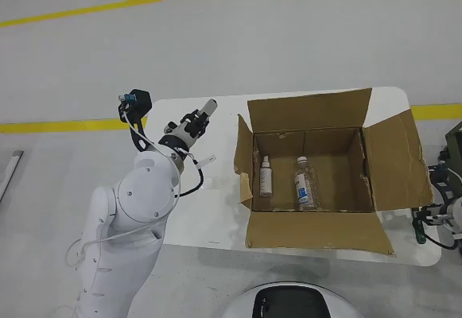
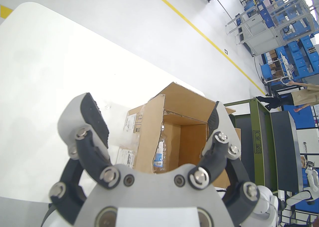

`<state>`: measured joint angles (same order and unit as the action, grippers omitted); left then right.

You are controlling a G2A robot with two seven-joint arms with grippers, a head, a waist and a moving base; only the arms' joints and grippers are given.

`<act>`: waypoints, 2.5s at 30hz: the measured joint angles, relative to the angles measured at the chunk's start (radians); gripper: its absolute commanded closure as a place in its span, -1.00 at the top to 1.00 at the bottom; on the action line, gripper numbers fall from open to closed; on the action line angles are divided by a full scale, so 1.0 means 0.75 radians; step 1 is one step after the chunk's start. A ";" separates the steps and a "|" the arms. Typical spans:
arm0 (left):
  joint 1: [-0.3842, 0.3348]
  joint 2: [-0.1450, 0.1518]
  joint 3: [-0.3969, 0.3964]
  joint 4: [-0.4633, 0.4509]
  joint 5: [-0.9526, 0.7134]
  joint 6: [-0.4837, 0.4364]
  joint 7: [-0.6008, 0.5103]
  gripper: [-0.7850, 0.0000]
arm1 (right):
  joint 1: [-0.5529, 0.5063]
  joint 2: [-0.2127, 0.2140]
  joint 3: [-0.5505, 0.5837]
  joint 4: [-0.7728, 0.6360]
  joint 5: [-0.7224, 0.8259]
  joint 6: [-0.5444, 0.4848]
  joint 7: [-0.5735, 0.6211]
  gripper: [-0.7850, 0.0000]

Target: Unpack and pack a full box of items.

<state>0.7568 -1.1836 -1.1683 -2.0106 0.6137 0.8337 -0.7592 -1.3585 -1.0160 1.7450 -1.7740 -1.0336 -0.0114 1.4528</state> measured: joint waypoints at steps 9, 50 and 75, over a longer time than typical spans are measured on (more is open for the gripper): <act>0.000 0.000 0.000 0.000 0.000 0.000 0.000 1.00 | -0.010 0.003 -0.023 0.029 0.003 0.015 -0.044 -0.22; 0.000 0.000 0.000 0.000 0.000 0.000 0.000 1.00 | 0.011 0.018 -0.089 0.091 0.009 0.079 -0.091 -0.31; 0.000 0.000 0.000 0.000 0.000 0.000 0.000 1.00 | -0.030 0.036 0.149 0.036 0.310 0.061 -0.114 -1.00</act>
<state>0.7568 -1.1836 -1.1683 -2.0106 0.6137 0.8337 -0.7592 -1.3813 -0.9887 1.8564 -1.7469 -0.8008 0.0344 1.3671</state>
